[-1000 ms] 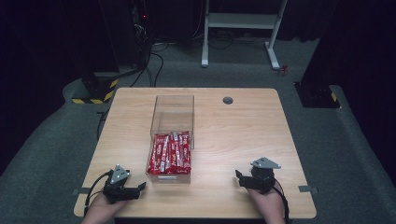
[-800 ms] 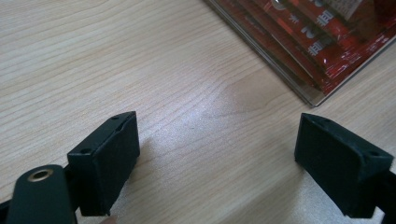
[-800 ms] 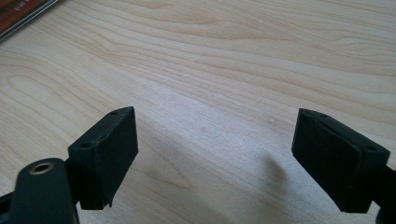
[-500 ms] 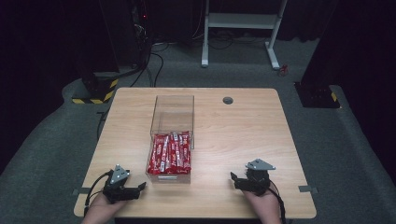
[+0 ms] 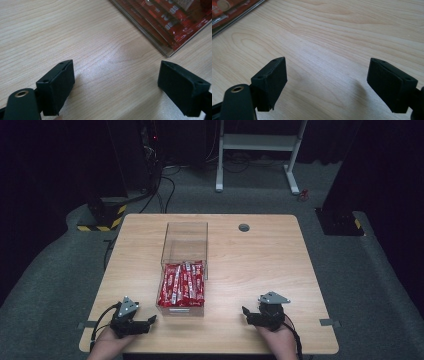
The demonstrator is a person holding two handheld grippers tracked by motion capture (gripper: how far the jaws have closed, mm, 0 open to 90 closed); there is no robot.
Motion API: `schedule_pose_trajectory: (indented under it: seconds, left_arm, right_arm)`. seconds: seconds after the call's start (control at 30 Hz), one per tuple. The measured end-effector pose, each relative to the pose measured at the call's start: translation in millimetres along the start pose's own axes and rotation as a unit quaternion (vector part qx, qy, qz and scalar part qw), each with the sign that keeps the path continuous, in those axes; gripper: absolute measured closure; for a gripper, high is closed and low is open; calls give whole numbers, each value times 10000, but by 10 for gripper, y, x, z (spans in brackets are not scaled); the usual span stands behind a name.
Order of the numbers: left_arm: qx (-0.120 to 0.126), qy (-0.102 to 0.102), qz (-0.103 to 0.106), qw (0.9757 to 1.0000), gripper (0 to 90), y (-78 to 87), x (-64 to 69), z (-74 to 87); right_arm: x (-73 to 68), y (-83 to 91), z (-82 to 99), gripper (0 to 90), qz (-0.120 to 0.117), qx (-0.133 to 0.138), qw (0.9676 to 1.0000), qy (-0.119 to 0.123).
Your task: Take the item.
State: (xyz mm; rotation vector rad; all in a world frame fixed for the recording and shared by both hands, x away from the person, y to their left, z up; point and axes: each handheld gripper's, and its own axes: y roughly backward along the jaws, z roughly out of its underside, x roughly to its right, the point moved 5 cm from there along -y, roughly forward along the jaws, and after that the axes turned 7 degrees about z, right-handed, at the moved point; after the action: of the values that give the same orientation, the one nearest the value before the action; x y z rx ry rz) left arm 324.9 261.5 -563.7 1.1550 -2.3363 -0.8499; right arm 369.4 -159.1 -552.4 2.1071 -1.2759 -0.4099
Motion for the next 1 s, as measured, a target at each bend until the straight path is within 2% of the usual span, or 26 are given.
schedule_pose_trajectory:
  seconds: [0.17, 0.47, 0.77, 0.83, 1.0]
  left_arm:
    - [-2, -1, 1, 10000, 143, 0, 0, 0]
    - [-24, -14, 3, 10000, 143, 3, -2, 2]
    - [-4, -14, -6, 10000, 143, 1, -3, 1]
    - [2, 6, 2, 10000, 143, 1, -1, 2]
    - [4, 11, 4, 10000, 143, 1, -1, 1]
  right_arm:
    - [-72, 6, -31, 167, -78, 69, 9999, 100]
    - [-200, 57, -148, 170, -215, 224, 9995, 110]
    - [-310, 202, -378, 189, -472, 442, 9978, 149]
    - [-351, 221, -469, 192, -512, 513, 9972, 166]
    - [-423, 213, -551, 194, -545, 546, 9967, 245]
